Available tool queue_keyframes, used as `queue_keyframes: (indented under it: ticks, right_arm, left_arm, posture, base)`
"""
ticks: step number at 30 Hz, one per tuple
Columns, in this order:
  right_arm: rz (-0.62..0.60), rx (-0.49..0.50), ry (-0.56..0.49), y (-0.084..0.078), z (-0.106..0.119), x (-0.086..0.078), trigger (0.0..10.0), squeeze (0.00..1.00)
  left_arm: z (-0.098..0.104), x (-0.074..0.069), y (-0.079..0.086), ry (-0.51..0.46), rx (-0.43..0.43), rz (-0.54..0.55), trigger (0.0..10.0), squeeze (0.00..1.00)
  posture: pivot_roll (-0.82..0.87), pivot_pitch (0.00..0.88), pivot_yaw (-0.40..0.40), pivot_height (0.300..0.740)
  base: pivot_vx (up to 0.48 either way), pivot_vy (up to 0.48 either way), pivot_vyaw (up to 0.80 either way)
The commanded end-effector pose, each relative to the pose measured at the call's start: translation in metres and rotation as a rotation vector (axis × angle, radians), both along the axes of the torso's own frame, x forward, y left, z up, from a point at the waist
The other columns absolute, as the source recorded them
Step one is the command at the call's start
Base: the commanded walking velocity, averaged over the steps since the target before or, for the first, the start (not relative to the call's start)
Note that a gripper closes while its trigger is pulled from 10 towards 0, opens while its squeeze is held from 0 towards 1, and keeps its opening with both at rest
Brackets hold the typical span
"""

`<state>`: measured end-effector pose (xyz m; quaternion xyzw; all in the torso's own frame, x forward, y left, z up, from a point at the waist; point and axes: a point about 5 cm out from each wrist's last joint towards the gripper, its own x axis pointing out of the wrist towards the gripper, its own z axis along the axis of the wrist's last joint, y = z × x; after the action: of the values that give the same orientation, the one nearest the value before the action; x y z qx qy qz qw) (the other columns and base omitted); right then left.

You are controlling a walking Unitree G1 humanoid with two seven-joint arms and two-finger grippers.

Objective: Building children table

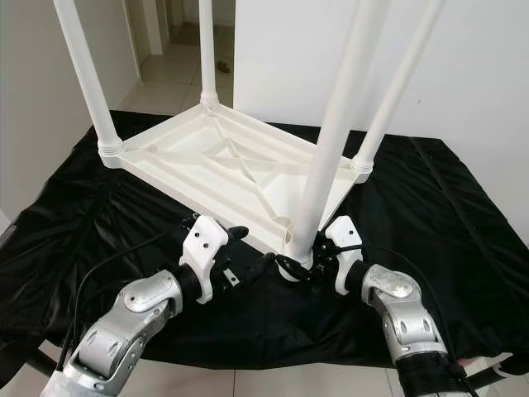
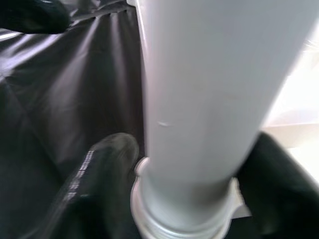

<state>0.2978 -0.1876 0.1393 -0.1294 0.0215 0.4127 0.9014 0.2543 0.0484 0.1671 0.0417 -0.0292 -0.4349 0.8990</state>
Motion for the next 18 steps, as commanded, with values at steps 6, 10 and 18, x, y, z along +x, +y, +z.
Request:
queue_keyframes:
  ticks: [6,10,18]
  right_arm:
    - [0.047,-0.033,0.069,-0.001,-0.02,-0.001,0.0,0.0]
    - [0.026,0.013,0.068,0.002,-0.024,-0.003,0.0,0.0]
    - [-0.093,0.1,0.056,0.007,-0.032,-0.009,0.0,0.0]
  left_arm:
    - [-0.001,-0.001,0.001,0.0,0.021,-0.017,10.0,0.0]
    - [-0.001,0.0,0.001,-0.004,0.022,-0.021,10.0,0.0]
    - [-0.001,0.001,-0.001,-0.008,0.023,-0.026,10.0,0.0]
  posture:
    - [0.02,0.0,-0.044,0.74]
    - [0.02,0.0,-0.047,0.74]
    - [0.01,0.0,-0.064,0.74]
  base:
    - [0.0,0.0,0.0]
    - [0.0,0.0,0.0]
    - [0.0,0.0,0.0]
